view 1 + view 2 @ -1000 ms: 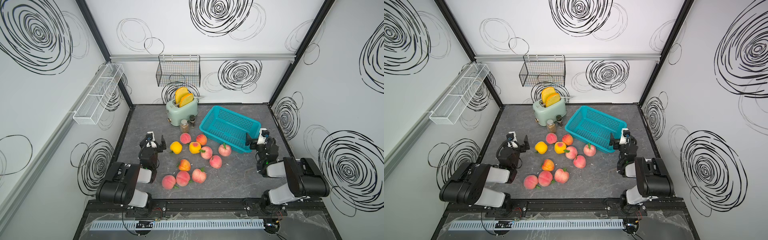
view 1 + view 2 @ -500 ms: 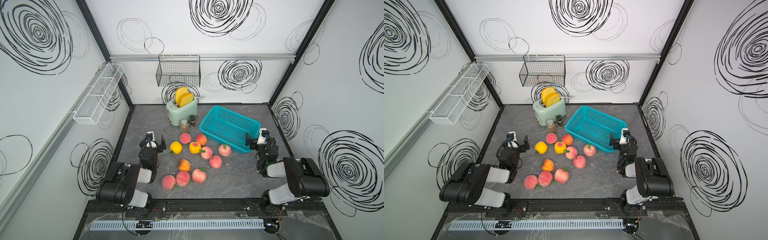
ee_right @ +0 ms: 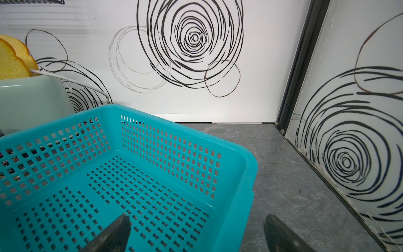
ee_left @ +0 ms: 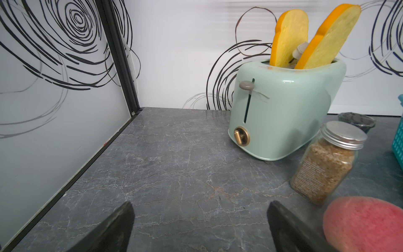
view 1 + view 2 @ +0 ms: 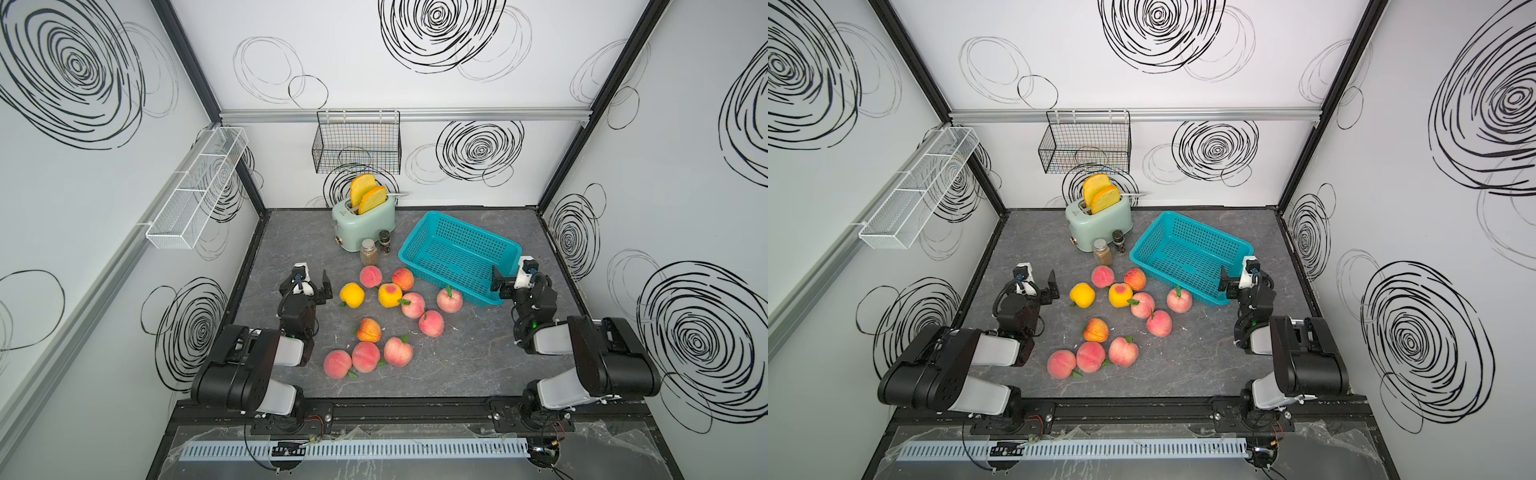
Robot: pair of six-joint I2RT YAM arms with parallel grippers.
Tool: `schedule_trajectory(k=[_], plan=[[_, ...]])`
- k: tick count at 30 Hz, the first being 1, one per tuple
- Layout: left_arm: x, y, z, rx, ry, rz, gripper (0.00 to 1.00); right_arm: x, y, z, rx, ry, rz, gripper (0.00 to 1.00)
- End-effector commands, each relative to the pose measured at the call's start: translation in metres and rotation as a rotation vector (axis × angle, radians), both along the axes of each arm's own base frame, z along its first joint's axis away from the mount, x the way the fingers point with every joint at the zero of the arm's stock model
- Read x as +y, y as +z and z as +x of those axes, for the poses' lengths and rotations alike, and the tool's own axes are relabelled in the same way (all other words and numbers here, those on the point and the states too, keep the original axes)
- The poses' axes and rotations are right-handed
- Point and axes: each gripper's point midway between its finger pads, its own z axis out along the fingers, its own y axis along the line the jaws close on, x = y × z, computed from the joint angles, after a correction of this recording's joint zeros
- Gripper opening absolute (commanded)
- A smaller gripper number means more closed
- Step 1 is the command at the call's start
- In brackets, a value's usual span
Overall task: Put the peaches into the basket
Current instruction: Pick up the peach from the center of the board.
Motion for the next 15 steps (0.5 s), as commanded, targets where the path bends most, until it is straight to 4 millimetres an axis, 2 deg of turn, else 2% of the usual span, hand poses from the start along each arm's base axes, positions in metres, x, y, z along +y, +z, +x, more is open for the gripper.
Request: schedule_trajectory(k=[1,3,8,11,13,15], plan=[[-0.002,0.029,0.003,-0.063,0.022,0.032,0.98,0.001,0.004,0.01,0.1,-0.019,-0.045,0.99],[-0.003,0.035,0.001,-0.047,0.028,0.049,0.98,0.006,0.021,0.008,0.066,-0.005,-0.038,0.99],[-0.008,0.06,-0.018,-0.071,0.059,0.036,0.98,0.012,0.057,-0.004,0.034,-0.012,-0.009,0.99],[-0.013,0.079,-0.029,-0.072,0.1,-0.069,0.98,0.018,0.078,-0.016,0.023,-0.001,0.045,0.99],[-0.007,0.08,-0.038,-0.022,0.159,-0.154,0.98,0.027,0.087,-0.024,0.016,0.029,0.074,0.99],[-0.015,0.084,-0.045,0.019,0.135,-0.197,0.98,0.036,0.093,-0.032,0.029,0.06,0.093,0.99]])
